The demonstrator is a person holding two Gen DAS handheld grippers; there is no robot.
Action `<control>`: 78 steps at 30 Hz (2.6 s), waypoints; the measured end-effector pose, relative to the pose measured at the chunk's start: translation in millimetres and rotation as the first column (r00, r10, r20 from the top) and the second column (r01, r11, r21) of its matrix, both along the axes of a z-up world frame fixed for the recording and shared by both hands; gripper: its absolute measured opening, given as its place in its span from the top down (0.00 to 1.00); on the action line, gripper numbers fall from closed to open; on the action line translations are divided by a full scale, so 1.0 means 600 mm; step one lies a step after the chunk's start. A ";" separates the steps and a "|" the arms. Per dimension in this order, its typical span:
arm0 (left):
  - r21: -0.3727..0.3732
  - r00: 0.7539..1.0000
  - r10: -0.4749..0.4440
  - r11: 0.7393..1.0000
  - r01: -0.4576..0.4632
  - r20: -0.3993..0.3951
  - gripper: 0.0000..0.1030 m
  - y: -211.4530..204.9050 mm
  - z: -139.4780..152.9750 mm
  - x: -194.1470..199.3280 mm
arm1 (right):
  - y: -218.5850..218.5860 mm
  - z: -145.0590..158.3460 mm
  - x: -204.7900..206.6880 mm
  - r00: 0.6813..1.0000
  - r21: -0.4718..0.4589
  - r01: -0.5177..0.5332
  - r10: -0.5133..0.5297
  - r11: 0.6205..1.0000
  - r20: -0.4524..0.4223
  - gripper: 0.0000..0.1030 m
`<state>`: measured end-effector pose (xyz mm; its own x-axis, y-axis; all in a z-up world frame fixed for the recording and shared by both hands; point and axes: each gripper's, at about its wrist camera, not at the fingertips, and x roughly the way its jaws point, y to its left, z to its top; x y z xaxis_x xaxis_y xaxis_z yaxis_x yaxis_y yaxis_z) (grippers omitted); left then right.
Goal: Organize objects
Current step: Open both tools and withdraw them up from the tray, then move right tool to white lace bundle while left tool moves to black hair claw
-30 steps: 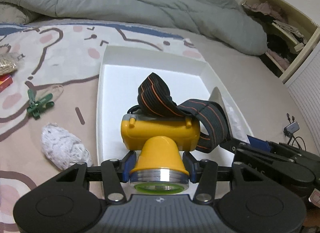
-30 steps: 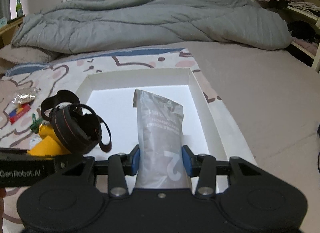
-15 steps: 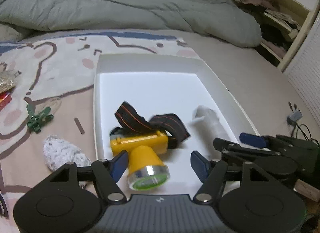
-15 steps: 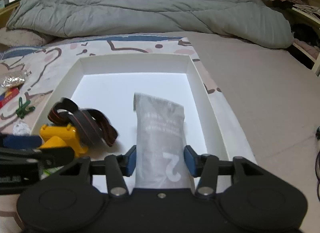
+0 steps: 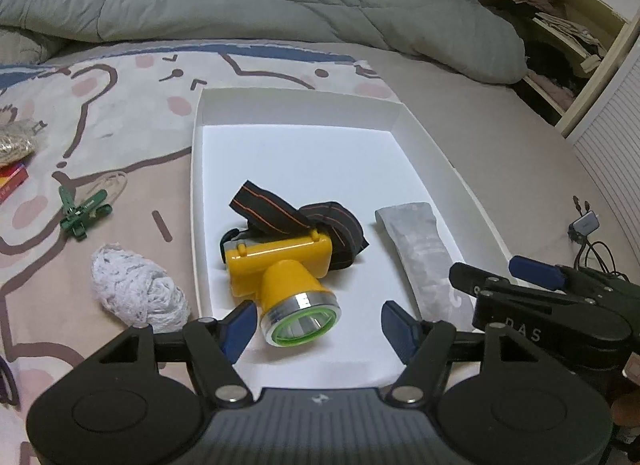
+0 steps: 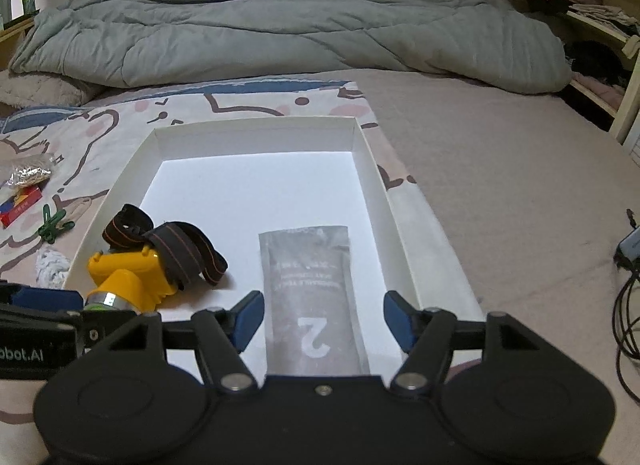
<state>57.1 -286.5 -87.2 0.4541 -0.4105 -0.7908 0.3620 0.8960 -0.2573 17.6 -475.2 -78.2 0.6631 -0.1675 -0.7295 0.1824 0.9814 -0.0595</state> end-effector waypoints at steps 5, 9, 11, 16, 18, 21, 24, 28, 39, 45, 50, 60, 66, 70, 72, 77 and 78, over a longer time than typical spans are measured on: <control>0.006 1.000 -0.011 1.000 0.011 0.019 0.33 0.009 0.021 -0.009 | 0.001 0.023 -0.022 0.999 0.025 0.024 -0.025 0.999 0.035 0.35; 0.020 0.999 -0.015 1.000 0.014 0.039 0.33 0.019 0.037 -0.018 | 0.008 0.048 -0.043 0.998 0.039 0.025 -0.028 0.999 0.065 0.35; 0.025 0.999 -0.015 1.000 0.014 0.047 0.32 0.026 0.045 -0.024 | 0.012 0.061 -0.054 0.996 0.044 0.026 -0.030 0.999 0.078 0.35; 0.036 0.998 -0.010 0.999 0.008 0.062 0.27 0.048 0.064 -0.040 | 0.026 0.085 -0.082 0.993 0.051 0.041 -0.046 0.998 0.106 0.33; 0.042 0.997 -0.009 0.999 0.006 0.071 0.25 0.056 0.071 -0.048 | 0.032 0.093 -0.093 0.992 0.051 0.040 -0.046 0.998 0.114 0.30; 0.059 0.996 0.003 0.998 -0.008 0.090 0.17 0.066 0.083 -0.058 | 0.041 0.103 -0.108 0.991 0.053 0.044 -0.050 0.998 0.124 0.26; 0.071 0.994 0.003 0.997 -0.011 0.110 0.13 0.076 0.093 -0.068 | 0.051 0.111 -0.123 0.989 0.045 0.052 -0.058 0.998 0.138 0.17; 0.062 0.992 0.005 0.998 -0.013 0.129 0.08 0.090 0.102 -0.079 | 0.061 0.120 -0.141 0.987 0.034 0.059 -0.064 0.998 0.148 0.13; 0.071 0.987 -0.009 0.997 -0.003 0.161 0.02 0.116 0.100 -0.111 | 0.087 0.132 -0.195 0.978 0.017 0.105 -0.106 0.994 0.178 0.00; 0.094 0.982 -0.017 0.996 -0.001 0.190 0.00 0.126 0.099 -0.126 | 0.093 0.130 -0.211 0.976 0.024 0.115 -0.117 0.993 0.183 0.00; 0.082 0.981 -0.010 0.997 -0.005 0.191 0.00 0.137 0.103 -0.129 | 0.101 0.131 -0.218 0.975 0.010 0.120 -0.120 0.993 0.188 0.00; 0.080 0.976 -0.017 0.997 -0.001 0.217 0.00 0.159 0.117 -0.128 | 0.108 0.133 -0.221 0.975 -0.012 0.124 -0.120 0.992 0.186 0.00; 0.092 0.970 -0.010 0.996 -0.013 0.242 0.00 0.189 0.125 -0.124 | 0.116 0.132 -0.213 0.976 -0.011 0.120 -0.115 0.993 0.186 0.00; 0.089 0.970 0.022 0.995 -0.045 0.244 0.00 0.223 0.125 -0.116 | 0.133 0.129 -0.200 0.975 0.000 0.111 -0.109 0.994 0.193 0.00; 0.088 0.967 0.043 0.994 -0.067 0.249 0.00 0.243 0.126 -0.113 | 0.145 0.127 -0.190 0.976 0.019 0.096 -0.098 0.995 0.193 0.00; 0.091 0.962 0.104 0.987 -0.131 0.252 0.00 0.299 0.125 -0.099 | 0.187 0.120 -0.166 0.978 0.025 0.053 -0.057 0.998 0.200 0.00; 0.094 0.961 0.113 0.986 -0.141 0.253 0.00 0.308 0.125 -0.097 | 0.195 0.118 -0.161 0.978 0.025 0.044 -0.048 0.999 0.201 0.00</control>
